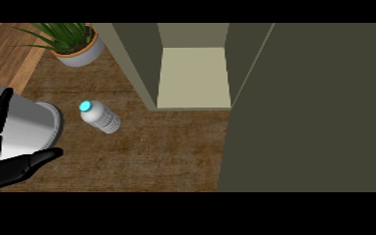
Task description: Pick up the bottled water, place it into the cabinet and close the cabinet
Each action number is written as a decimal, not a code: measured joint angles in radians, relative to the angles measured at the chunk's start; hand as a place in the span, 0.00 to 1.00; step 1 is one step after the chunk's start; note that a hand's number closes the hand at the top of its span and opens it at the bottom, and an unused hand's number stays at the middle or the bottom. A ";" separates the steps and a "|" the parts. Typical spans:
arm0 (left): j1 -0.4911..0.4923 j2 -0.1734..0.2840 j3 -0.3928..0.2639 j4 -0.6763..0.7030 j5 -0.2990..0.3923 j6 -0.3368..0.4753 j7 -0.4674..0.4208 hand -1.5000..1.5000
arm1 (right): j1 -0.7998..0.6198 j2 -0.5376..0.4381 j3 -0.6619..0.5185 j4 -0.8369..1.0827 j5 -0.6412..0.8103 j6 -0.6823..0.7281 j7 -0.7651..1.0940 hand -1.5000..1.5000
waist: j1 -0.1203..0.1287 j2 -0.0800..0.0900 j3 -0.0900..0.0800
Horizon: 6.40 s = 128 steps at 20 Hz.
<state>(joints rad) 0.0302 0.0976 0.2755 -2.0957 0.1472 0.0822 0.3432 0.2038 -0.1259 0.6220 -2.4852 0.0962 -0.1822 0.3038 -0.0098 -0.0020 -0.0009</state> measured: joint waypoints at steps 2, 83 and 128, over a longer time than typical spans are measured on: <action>-0.033 0.000 0.003 0.073 -0.017 0.006 -0.039 0.00 | -0.011 -0.009 -0.007 0.001 -0.001 -0.003 0.004 0.00 | -0.001 0.001 0.000; -0.435 0.003 0.106 1.709 0.033 -0.266 -1.236 1.00 | -0.114 -0.182 0.133 0.020 0.053 -0.253 0.018 0.00 | 0.001 0.000 0.000; -0.321 -0.097 -0.615 0.637 0.179 0.380 -0.597 1.00 | -0.089 -0.207 0.122 0.016 0.031 -0.267 -0.024 0.00 | -0.002 0.000 0.001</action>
<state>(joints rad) -0.2907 0.0005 -0.3396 -1.4590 0.3261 0.4626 -0.2537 0.1149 -0.3330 0.7443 -2.4692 0.1276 -0.4487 0.2801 -0.0117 -0.0016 -0.0003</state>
